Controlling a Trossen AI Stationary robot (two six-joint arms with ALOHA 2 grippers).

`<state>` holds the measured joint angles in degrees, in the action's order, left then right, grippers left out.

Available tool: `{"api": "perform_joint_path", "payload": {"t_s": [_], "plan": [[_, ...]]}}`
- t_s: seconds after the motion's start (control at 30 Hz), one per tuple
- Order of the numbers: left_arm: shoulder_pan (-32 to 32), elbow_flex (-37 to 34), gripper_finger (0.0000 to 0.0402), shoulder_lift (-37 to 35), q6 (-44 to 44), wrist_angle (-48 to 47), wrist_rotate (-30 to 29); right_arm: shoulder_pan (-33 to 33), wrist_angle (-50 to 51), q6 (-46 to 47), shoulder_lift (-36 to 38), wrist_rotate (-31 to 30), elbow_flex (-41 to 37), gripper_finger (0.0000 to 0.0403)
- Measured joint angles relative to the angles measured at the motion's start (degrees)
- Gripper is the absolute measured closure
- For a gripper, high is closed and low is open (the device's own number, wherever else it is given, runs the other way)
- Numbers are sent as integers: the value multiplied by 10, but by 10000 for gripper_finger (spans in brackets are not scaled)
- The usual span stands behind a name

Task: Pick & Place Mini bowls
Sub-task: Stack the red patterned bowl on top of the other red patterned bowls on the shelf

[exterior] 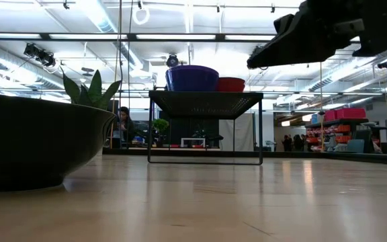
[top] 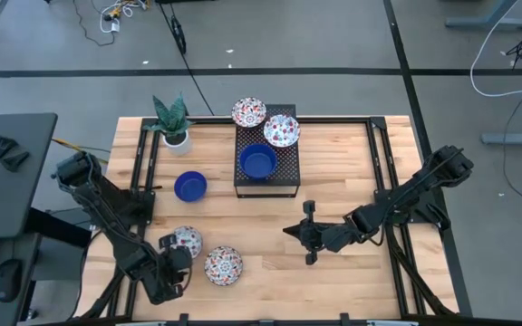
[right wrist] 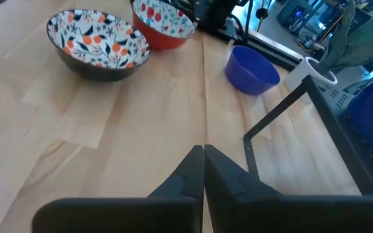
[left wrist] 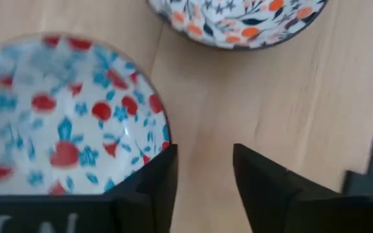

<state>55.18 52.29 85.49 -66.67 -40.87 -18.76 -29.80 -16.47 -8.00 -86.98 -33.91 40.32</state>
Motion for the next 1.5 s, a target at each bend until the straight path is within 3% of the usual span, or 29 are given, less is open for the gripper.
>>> {"api": "perform_joint_path", "payload": {"t_s": [0.13,0.33,0.57,1.33,1.5], "plan": [[-12,0,225,0,43,3,-12,0,-5,-1,0,0,0,390],[-28,0,228,0,92,2,-32,2,-6,-6,0,1,0,390],[-30,-3,231,0,76,-49,-10,2,-6,-6,0,1,0,390],[-30,-3,233,41,84,-39,10,2,-6,-5,0,1,0,390],[-30,-3,256,41,84,-28,6,2,-7,-4,0,1,0,390]]}}
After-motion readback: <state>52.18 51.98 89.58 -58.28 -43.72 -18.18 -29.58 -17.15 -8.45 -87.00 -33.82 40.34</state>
